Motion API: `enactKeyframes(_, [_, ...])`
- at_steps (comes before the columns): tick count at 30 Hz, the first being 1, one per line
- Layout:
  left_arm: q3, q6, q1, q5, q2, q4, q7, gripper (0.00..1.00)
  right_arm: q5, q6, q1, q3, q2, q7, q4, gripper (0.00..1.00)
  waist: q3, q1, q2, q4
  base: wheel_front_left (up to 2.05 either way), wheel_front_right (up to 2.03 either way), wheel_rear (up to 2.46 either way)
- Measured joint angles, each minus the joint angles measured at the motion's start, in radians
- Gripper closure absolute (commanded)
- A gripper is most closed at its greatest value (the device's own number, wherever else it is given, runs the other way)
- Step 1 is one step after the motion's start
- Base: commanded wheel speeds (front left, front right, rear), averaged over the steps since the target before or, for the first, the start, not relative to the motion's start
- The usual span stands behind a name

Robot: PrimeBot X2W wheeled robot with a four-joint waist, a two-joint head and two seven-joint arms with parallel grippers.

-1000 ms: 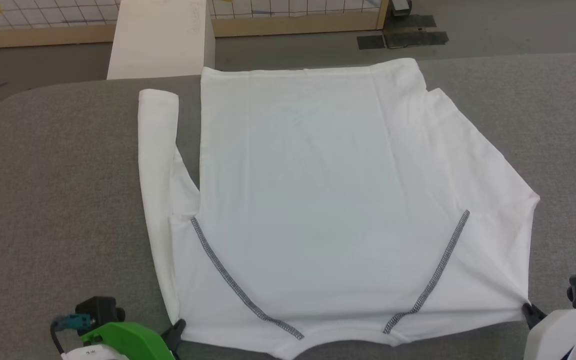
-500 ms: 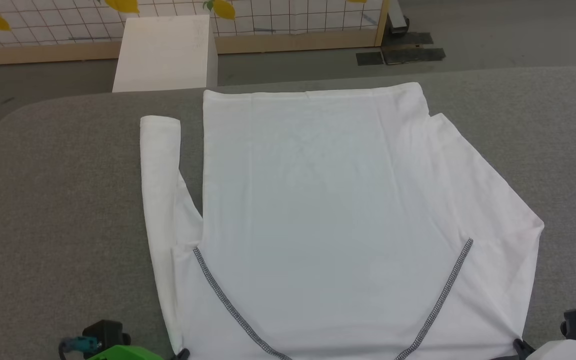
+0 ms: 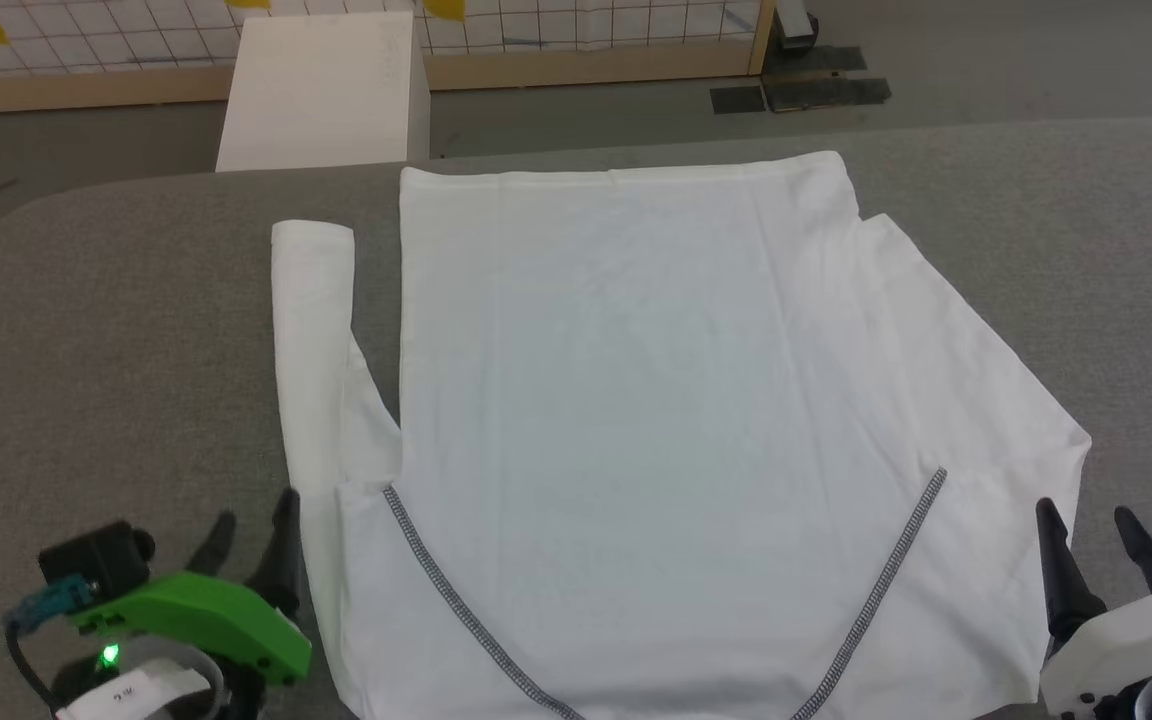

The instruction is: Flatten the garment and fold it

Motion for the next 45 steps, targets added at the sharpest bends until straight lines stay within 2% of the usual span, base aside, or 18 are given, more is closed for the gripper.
enactKeyframes(4, [-0.021, -0.063, -0.137, 0.06, 0.045, 0.027, -0.053, 0.0, -0.012, 0.0, -0.032, 0.012, 0.0, -0.081, -0.003, 0.0, 0.028, 0.0, 0.0, -0.004, 0.0, 0.0, 0.0])
enactKeyframes(8, [-0.053, -0.125, -0.325, 0.105, 0.106, 0.09, -0.033, 0.0, -0.02, 0.0, -0.086, 0.028, 0.0, -0.131, -0.006, 0.0, 0.074, 0.0, 0.0, -0.009, 0.0, 0.0, 0.0])
enactKeyframes(14, [-0.075, -0.183, -0.602, 0.116, 0.193, 0.198, 0.114, 0.0, -0.019, 0.0, -0.188, 0.07, 0.0, -0.161, -0.014, 0.0, 0.166, 0.0001, 0.0, -0.03, 0.0, 0.0, 0.0])
enactKeyframes(17, [-0.083, -0.191, -0.71, 0.107, 0.226, 0.247, 0.218, 0.0, -0.009, 0.0, -0.227, 0.094, 0.0, -0.176, -0.015, 0.0, 0.214, 0.0002, 0.0, -0.047, 0.0, 0.0, 0.0])
enactKeyframes(18, [-0.086, -0.188, -0.768, 0.104, 0.244, 0.276, 0.293, 0.0, 0.0, 0.0, -0.247, 0.108, 0.0, -0.184, -0.013, 0.0, 0.245, 0.0001, 0.0, -0.059, 0.0, 0.0, 0.0])
enactKeyframes(21, [-0.09, -0.164, -0.834, 0.086, 0.264, 0.316, 0.415, 0.0, 0.014, 0.0, -0.273, 0.122, 0.0, -0.201, -0.007, 0.0, 0.291, 0.0002, 0.0, -0.08, 0.0, 0.0, 0.0])
enactKeyframes(23, [-0.093, -0.132, -0.86, 0.073, 0.278, 0.339, 0.504, 0.0, 0.022, 0.0, -0.288, 0.13, 0.0, -0.211, 0.0, 0.0, 0.32, 0.0002, 0.0, -0.097, 0.0, 0.0, 0.0])
enactKeyframes(27, [-0.089, -0.063, -0.89, 0.071, 0.298, 0.356, 0.617, 0.0, 0.033, 0.0, -0.308, 0.14, 0.0, -0.232, 0.009, 0.0, 0.365, 0.0003, 0.0, -0.129, 0.0, 0.0, 0.0])
enactKeyframes(29, [-0.085, -0.037, -0.903, 0.066, 0.3, 0.353, 0.643, 0.0, 0.034, 0.0, -0.316, 0.146, 0.0, -0.239, 0.013, 0.0, 0.387, 0.0002, 0.0, -0.146, 0.0, 0.0, 0.0])
enactKeyframes(34, [-0.089, -0.002, -0.915, 0.081, 0.315, 0.345, 0.667, 0.0, 0.042, 0.0, -0.329, 0.158, 0.0, -0.249, 0.02, 0.0, 0.425, 0.0002, 0.0, -0.182, 0.0, 0.0, 0.0])
enactKeyframes(40, [-0.115, 0.042, -0.93, 0.148, 0.365, 0.342, 0.686, 0.0, 0.043, 0.0, -0.346, 0.179, 0.0, -0.266, 0.018, 0.0, 0.448, 0.0002, 0.0, -0.216, 0.0, 0.0, 0.0])
enactKeyframes(41, [-0.118, 0.049, -0.93, 0.155, 0.37, 0.342, 0.692, 0.54, 0.043, 0.0, -0.347, 0.181, 0.0, -0.271, 0.016, 0.0, 0.449, 0.0002, 0.0, -0.219, 0.0, 0.0, 0.0])
enactKeyframes(42, [-0.121, 0.058, -0.93, 0.167, 0.374, 0.342, 0.696, 0.72, 0.043, 0.0, -0.347, 0.183, 0.0, -0.276, 0.013, 0.0, 0.449, 0.0002, 0.0, -0.222, 0.0, 0.0, 0.0])
enactKeyframes(43, [-0.125, 0.064, -0.929, 0.178, 0.378, 0.342, 0.702, 1.0, 0.043, 0.0, -0.347, 0.184, 0.0, -0.281, 0.009, 0.0, 0.447, 0.0002, 0.0, -0.223, 0.0, 0.0, 0.0])
enactKeyframes(45, [-0.125, 0.074, -0.925, 0.182, 0.385, 0.346, 0.703, 1.0, 0.039, 0.0, -0.347, 0.189, 0.0, -0.291, -0.001, 0.0, 0.441, 0.0002, 0.0, -0.224, 0.0, 0.0, 0.0])
